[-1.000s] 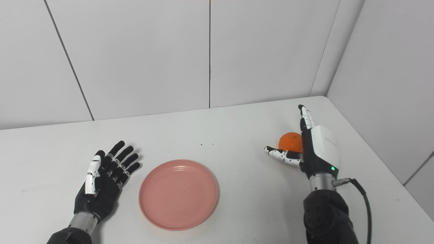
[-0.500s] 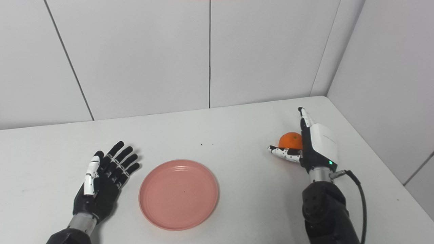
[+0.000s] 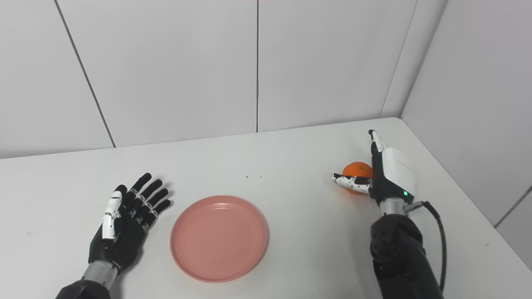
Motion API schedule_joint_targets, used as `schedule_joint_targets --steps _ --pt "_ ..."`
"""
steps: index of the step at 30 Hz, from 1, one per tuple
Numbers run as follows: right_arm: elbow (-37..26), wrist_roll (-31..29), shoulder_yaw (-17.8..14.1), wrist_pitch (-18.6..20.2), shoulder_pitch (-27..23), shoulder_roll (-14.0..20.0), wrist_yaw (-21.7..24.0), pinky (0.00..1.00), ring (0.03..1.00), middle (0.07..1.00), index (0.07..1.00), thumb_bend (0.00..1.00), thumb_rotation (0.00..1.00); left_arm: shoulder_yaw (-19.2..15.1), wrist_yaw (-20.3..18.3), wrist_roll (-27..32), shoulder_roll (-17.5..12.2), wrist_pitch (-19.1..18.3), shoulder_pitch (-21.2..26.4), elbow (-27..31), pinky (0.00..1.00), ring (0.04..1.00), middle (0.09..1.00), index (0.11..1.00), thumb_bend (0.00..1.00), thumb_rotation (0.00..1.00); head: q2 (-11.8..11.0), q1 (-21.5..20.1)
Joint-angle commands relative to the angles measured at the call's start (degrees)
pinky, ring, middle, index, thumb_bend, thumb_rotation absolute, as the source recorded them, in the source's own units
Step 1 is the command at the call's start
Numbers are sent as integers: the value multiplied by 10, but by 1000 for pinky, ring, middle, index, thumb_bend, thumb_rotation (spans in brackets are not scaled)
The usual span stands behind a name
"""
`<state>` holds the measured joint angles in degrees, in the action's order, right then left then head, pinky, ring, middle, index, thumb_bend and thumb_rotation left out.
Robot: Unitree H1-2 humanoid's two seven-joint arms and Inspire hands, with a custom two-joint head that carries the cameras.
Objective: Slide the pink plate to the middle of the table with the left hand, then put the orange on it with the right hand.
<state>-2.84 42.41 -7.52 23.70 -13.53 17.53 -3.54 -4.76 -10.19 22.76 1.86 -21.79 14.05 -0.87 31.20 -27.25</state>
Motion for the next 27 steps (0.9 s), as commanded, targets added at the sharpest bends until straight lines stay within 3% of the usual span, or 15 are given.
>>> schedule_joint_targets --steps 1,10,22,27 --pt "-2 -2 -5 7 -25 17 -19 705 838 901 919 942 374 -1 1 2 -4 -8 -5 -1 840 845 855 854 340 1000 1 0" --pt "20 -10 -2 17 -34 21 -19 677 813 882 897 956 388 1 0 4 -9 -5 -4 -3 836 847 855 855 343 1000 2 0" --pt "33 -18 -4 32 -40 28 24 682 803 865 874 973 405 5 1 7 -13 -9 -5 2 836 846 855 857 342 1000 6 -2" --pt "51 -7 -10 32 -47 23 31 672 789 852 862 980 369 4 3 9 -13 -12 -4 2 833 843 853 854 347 1000 9 -1"
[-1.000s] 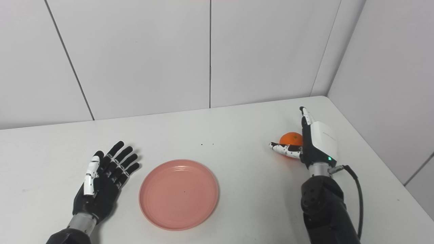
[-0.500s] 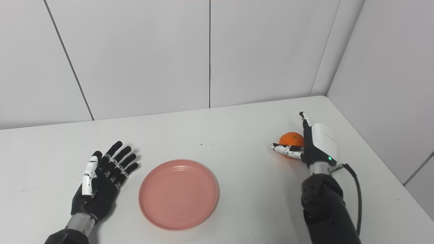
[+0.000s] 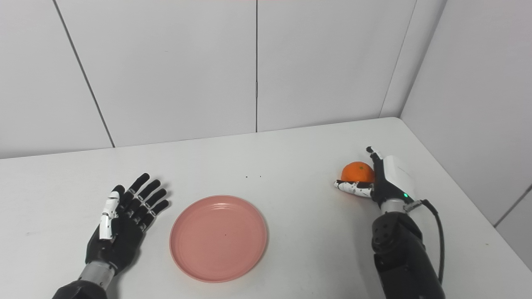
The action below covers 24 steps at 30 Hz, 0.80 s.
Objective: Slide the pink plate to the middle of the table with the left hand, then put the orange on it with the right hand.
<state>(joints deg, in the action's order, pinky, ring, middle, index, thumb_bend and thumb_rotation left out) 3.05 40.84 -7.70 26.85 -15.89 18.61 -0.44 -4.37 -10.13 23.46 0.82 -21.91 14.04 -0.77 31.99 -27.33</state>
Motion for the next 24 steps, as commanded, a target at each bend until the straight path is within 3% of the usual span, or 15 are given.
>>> schedule_joint_targets --steps 1,8,9,12,19,24 --pt "-5 10 -7 0 -24 13 0 667 784 848 860 978 363 0 2 2 -3 -12 -4 1 833 844 854 854 348 1000 1 0" --pt "5 0 -16 0 -26 7 -14 641 747 795 804 982 373 1 0 3 -4 -13 -4 2 837 847 857 855 347 1000 3 0" --pt "6 -3 -16 0 -26 7 -15 566 679 740 778 979 364 1 0 3 -3 -13 -5 3 833 846 856 855 346 1000 3 0" --pt "7 -7 -10 0 -25 9 -18 483 592 662 723 964 342 2 0 1 -4 -10 -5 2 832 846 856 857 346 1000 3 0" --pt "30 16 0 1 -34 10 0 454 536 598 612 922 314 2 -2 4 -5 -13 -7 6 834 845 855 857 348 1000 6 0" --pt "28 24 -4 1 -38 6 7 373 446 509 506 850 220 2 -1 3 -5 -12 -7 7 831 844 855 856 347 1000 6 0"
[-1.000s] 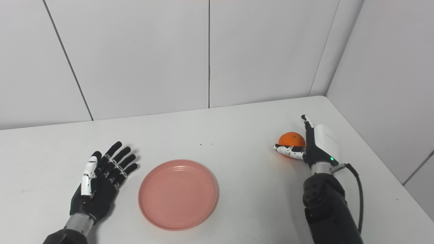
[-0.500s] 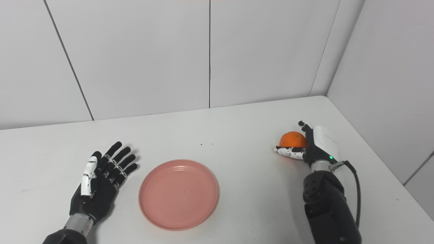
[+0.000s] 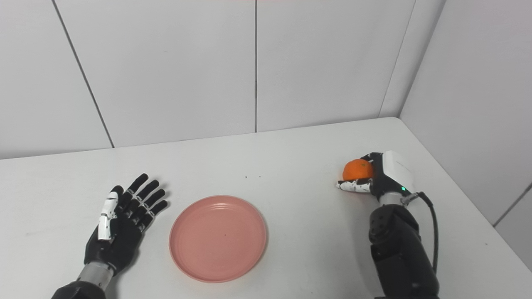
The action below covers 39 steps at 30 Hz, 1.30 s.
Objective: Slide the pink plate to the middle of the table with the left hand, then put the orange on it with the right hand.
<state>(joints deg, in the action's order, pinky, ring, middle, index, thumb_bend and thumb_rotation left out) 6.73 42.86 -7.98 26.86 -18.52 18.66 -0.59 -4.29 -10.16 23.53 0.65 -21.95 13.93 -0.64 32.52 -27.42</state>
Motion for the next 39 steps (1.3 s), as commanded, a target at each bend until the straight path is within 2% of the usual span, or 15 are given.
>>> schedule_joint_targets --steps 1,3,4,5,8,21,30,32,39 --pt "-13 2 -1 0 -12 5 8 371 442 505 502 846 216 1 -1 3 -3 -12 -6 5 831 844 855 856 347 1000 1 1" --pt "-24 -7 2 -1 -9 8 3 359 428 485 480 810 179 0 0 5 -1 -14 -5 5 832 843 853 853 347 1000 0 5" --pt "-29 -13 4 -1 -7 10 -1 352 423 481 481 670 161 0 1 5 -1 -15 -5 5 831 841 852 850 348 1000 0 5" --pt "-36 -18 5 -2 -5 12 -4 347 416 474 482 571 148 0 3 4 0 -16 -5 5 830 840 850 848 349 1000 0 6" --pt "-54 -27 5 -2 -2 13 -10 343 402 458 482 526 141 0 3 4 1 -15 -5 5 829 841 851 851 348 1000 0 6" --pt "-178 -23 19 -9 5 11 -16 312 384 438 481 520 138 4 5 0 6 -6 -7 7 833 846 854 851 352 1000 1 21" --pt "-273 12 56 -1 -9 -14 11 303 386 443 482 522 145 9 15 -8 13 -5 -8 15 828 844 855 854 355 1000 3 42" --pt "-295 28 67 0 -13 -28 28 304 390 448 482 522 146 9 16 -7 16 -5 -9 17 830 845 855 854 355 1000 4 48" --pt "-331 62 119 -5 -21 -67 64 277 370 434 482 521 139 14 20 -13 23 -1 -12 22 829 840 853 853 353 1000 10 73"
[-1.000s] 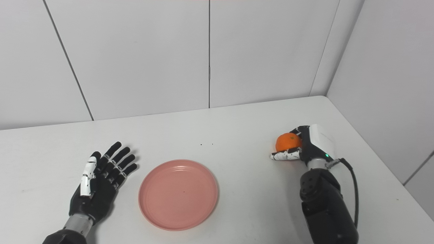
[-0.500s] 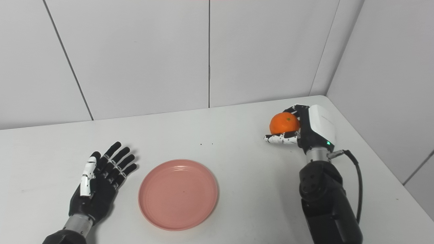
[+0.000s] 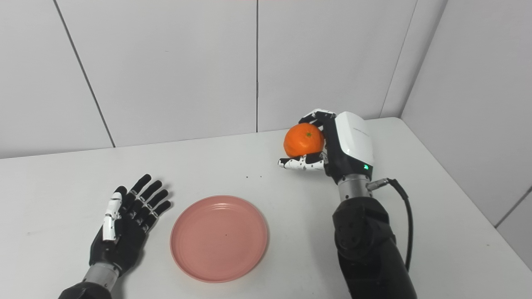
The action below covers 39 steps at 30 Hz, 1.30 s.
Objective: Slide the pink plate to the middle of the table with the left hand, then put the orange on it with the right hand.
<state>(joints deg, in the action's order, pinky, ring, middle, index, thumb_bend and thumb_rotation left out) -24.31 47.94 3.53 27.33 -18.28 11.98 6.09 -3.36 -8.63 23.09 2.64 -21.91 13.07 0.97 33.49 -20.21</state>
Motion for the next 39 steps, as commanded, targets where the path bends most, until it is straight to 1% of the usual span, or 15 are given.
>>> schedule_joint_targets --steps 1,6,8,9,13,14,17,21,26,29,35,39 --pt "-23 14 12 -13 -24 -3 0 275 369 433 482 521 139 6 5 -8 3 -1 -4 7 829 840 853 853 353 1000 4 8" --pt "-20 6 52 -32 -26 -25 6 252 343 421 482 521 136 9 18 -16 13 -5 -4 15 818 833 846 845 361 1000 7 26" --pt "-18 9 66 -38 -26 -34 6 251 343 422 482 520 136 11 25 -21 17 -7 -4 19 811 829 842 840 361 1000 13 40" --pt "-18 9 70 -39 -26 -37 6 253 344 423 482 520 136 12 27 -22 19 -8 -4 21 808 828 841 838 361 1000 13 40" --pt "-3 0 89 -63 -26 -56 -6 263 352 430 482 520 135 16 33 -31 25 -8 -4 26 813 828 840 839 364 1000 19 54" --pt "2 1 93 -66 -26 -61 -7 264 354 432 482 520 135 18 34 -31 26 -7 -4 26 814 829 840 839 364 1000 22 63" --pt "11 6 106 -75 -24 -69 -7 260 340 420 482 521 136 23 38 -34 29 -6 -5 29 813 832 841 840 365 1000 25 73" --pt "22 4 123 -84 -16 -78 -9 259 345 425 482 521 136 28 42 -40 32 -5 -4 31 819 838 847 842 367 1000 28 84" --pt "31 9 139 -76 -1 -93 -8 232 318 406 483 521 134 30 49 -45 34 -5 -5 34 823 841 848 840 365 1000 30 90" --pt "40 5 146 -78 11 -96 -7 238 326 417 484 520 134 30 54 -50 36 -3 -3 34 813 833 842 834 366 1000 34 98" --pt "62 -6 160 -100 29 -89 -13 227 317 410 483 519 131 37 58 -64 37 -2 -3 41 811 837 849 843 368 1000 41 114" --pt "72 -18 162 -103 43 -88 -11 244 331 423 484 519 132 34 64 -64 43 -8 -2 44 815 838 847 840 372 1000 46 120"
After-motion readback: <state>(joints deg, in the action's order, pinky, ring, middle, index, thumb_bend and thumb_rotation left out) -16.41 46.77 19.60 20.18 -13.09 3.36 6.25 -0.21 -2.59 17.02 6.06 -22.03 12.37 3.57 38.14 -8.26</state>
